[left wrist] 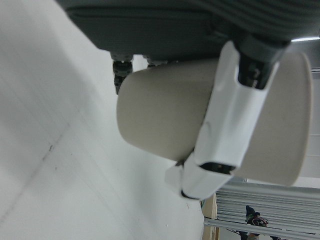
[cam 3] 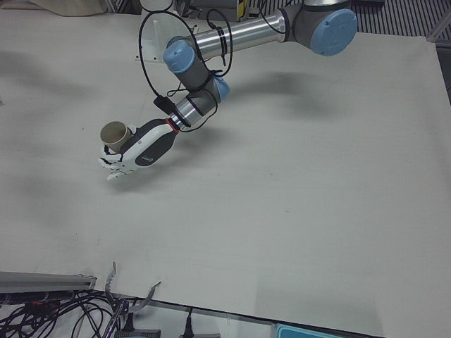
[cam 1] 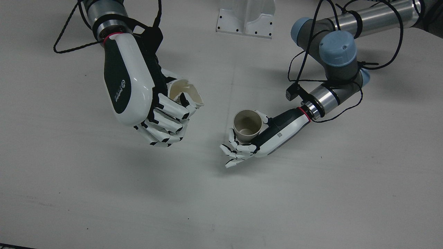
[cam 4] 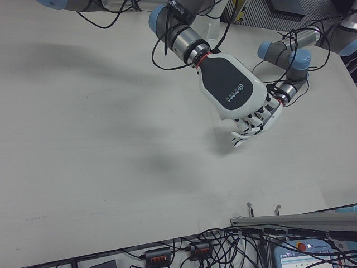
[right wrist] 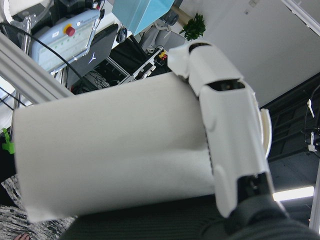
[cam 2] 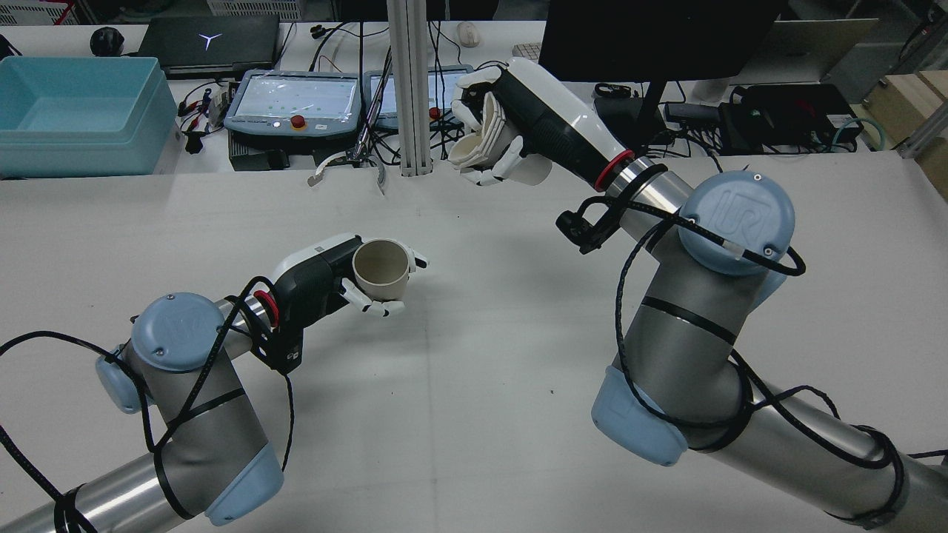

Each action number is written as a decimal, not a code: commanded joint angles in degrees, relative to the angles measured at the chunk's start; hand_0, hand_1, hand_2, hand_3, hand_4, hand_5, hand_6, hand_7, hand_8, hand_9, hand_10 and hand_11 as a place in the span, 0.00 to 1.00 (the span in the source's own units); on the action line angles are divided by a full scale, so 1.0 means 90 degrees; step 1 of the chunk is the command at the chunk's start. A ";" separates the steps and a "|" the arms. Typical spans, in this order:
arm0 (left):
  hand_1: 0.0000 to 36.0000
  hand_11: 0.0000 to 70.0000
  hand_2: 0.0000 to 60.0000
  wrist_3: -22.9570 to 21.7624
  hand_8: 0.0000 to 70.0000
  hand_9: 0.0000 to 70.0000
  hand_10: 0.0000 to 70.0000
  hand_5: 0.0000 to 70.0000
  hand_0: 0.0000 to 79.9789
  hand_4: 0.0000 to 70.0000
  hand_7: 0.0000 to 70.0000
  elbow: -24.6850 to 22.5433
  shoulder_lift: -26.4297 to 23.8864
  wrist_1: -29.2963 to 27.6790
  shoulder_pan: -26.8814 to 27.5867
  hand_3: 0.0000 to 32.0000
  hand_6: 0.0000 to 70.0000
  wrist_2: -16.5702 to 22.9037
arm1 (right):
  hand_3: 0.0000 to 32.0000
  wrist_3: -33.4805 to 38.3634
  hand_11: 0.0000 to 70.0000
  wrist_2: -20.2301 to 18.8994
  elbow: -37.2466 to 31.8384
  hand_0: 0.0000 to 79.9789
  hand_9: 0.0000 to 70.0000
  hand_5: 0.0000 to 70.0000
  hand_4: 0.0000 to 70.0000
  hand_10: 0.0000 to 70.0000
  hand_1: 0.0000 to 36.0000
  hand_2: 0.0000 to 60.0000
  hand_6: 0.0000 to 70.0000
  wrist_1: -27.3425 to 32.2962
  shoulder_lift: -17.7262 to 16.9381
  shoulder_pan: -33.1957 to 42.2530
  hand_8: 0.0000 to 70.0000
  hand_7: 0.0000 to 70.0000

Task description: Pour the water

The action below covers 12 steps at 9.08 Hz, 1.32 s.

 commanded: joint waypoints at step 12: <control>1.00 0.21 1.00 -0.0664 0.10 0.11 0.12 1.00 1.00 1.00 0.41 -0.0237 0.2008 -0.1450 -0.0656 0.00 0.27 0.0007 | 0.00 0.2712 0.78 0.0431 0.1436 1.00 0.70 1.00 0.36 0.52 1.00 1.00 0.76 0.0308 -0.3225 0.1848 0.51 1.00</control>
